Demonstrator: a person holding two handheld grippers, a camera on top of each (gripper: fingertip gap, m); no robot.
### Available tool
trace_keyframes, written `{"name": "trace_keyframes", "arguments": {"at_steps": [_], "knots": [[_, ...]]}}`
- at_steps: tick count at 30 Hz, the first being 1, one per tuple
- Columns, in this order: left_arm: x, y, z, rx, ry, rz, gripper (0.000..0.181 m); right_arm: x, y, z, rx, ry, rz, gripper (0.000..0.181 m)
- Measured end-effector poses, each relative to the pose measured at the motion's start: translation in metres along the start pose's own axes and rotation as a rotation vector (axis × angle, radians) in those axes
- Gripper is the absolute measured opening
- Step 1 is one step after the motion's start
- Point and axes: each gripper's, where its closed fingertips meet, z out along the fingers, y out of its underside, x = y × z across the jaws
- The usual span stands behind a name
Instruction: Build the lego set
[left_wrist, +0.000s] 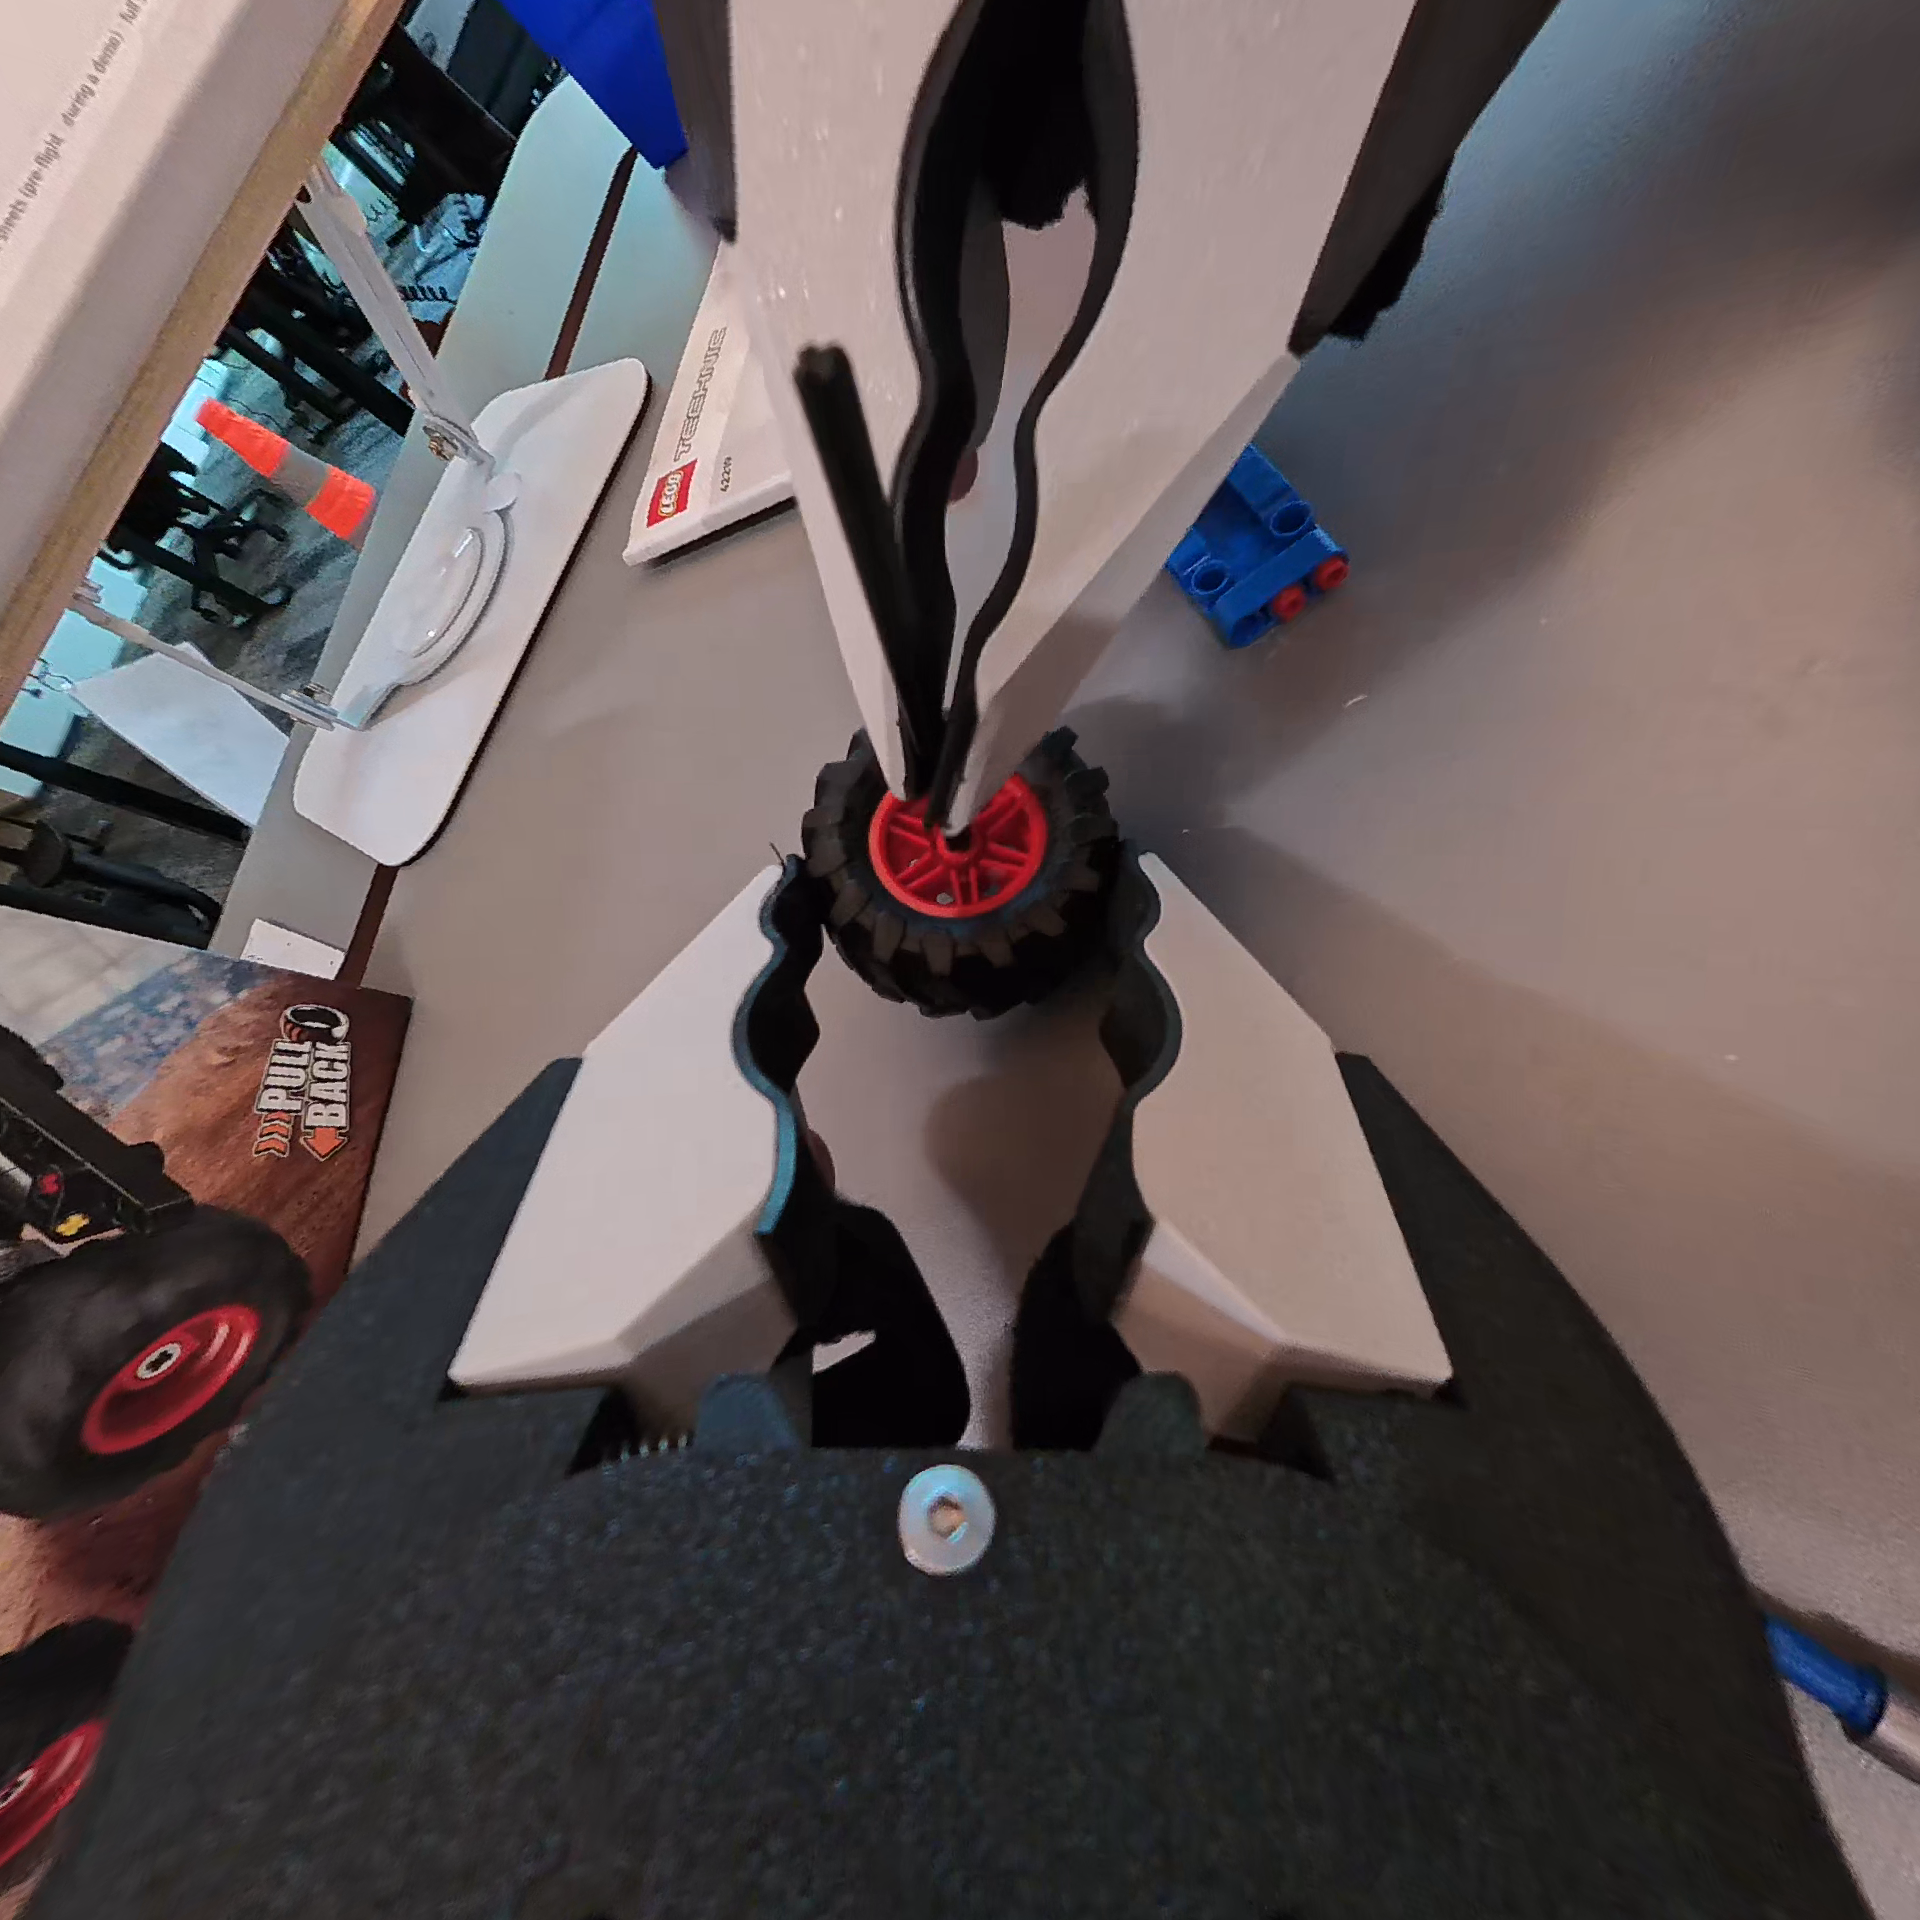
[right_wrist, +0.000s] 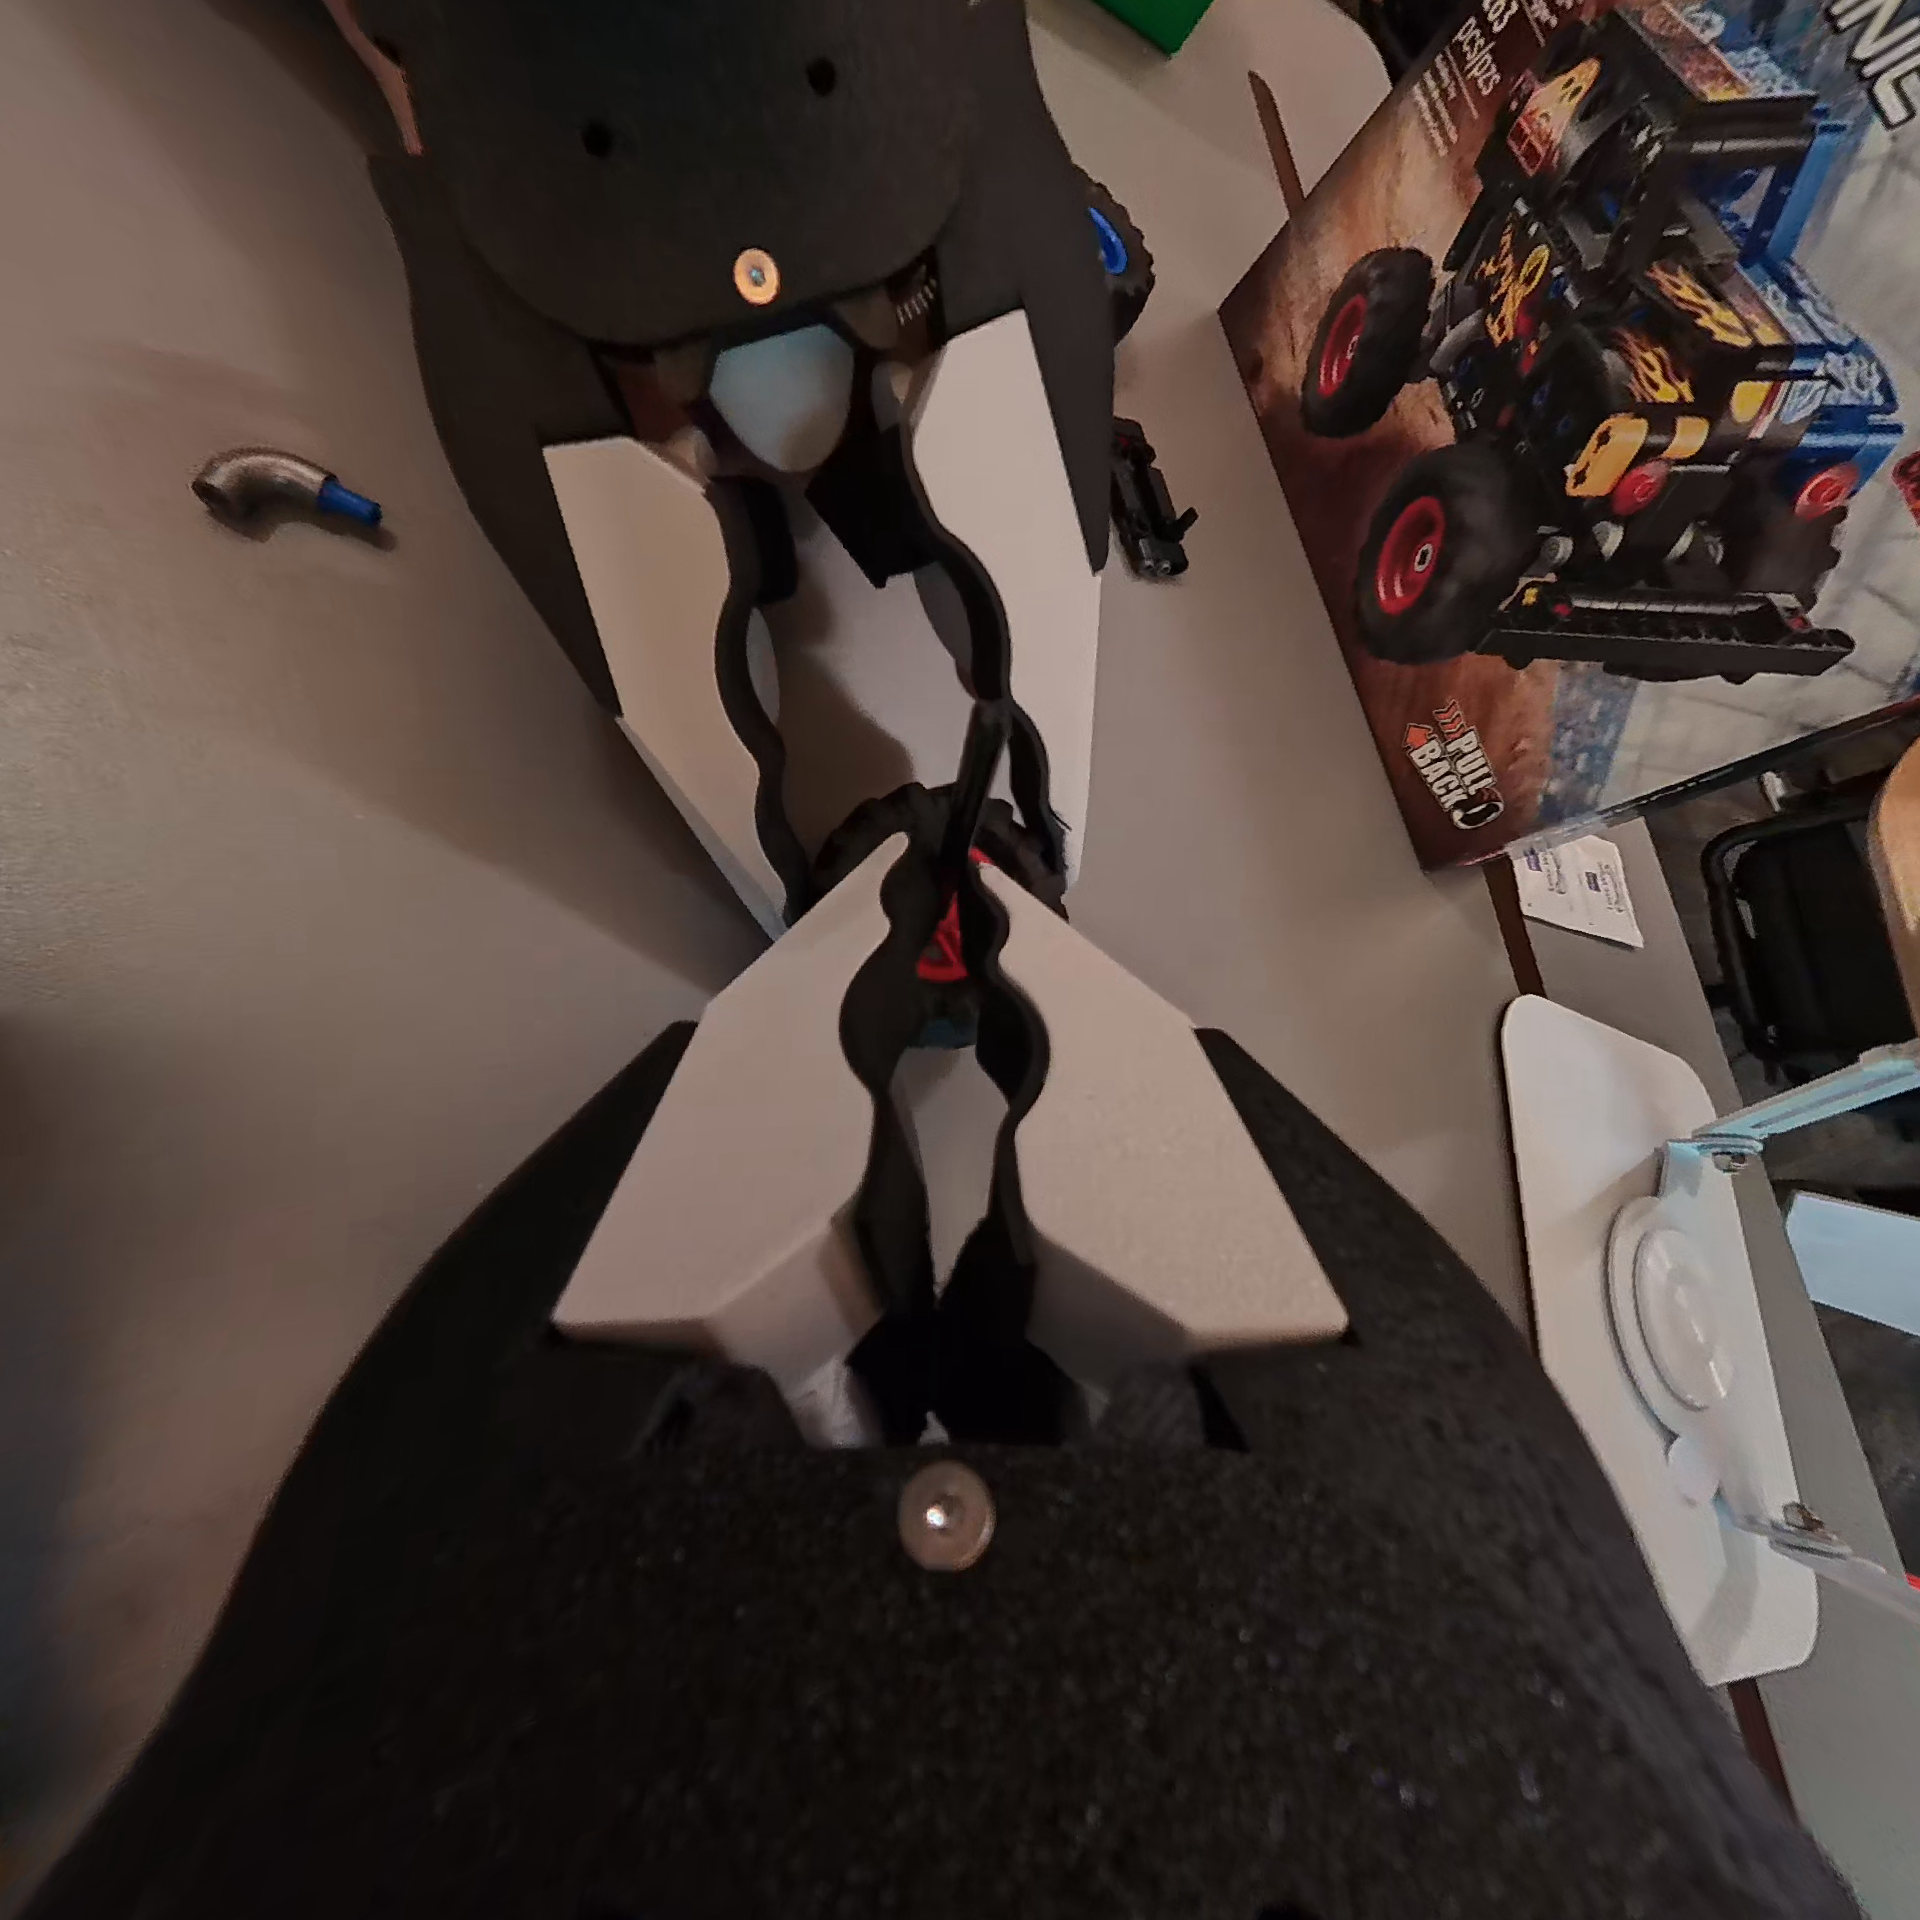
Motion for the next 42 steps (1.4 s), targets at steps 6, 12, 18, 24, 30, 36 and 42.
{"name": "trace_keyframes", "arguments": {"at_steps": [6,12,18,24,30,36,42], "knots": [[-0.011,0.0,0.001,-0.004,-0.11,0.031,0.056,0.004,0.003,-0.001,0.003,-0.07,0.226,0.008],[-0.065,-0.002,-0.029,0.006,-0.511,0.301,0.056,-0.016,-0.038,-0.03,0.205,-0.524,0.66,0.068],[-0.075,-0.015,-0.049,0.025,-0.71,0.539,0.056,-0.008,-0.059,-0.034,0.372,-0.606,0.827,0.066],[-0.068,-0.022,-0.048,0.095,-0.645,0.441,0.056,-0.01,-0.049,-0.024,0.349,-0.428,0.611,0.047],[-0.067,-0.025,-0.052,0.1,-0.688,0.512,0.055,0.006,-0.047,-0.035,0.392,-0.393,0.562,0.093],[-0.058,-0.033,-0.047,0.112,-0.674,0.534,0.056,-0.002,-0.044,-0.02,0.353,-0.362,0.516,0.142],[-0.047,-0.038,-0.047,0.124,-0.674,0.607,0.056,-0.004,-0.05,-0.02,0.393,-0.381,0.541,0.122]]}}
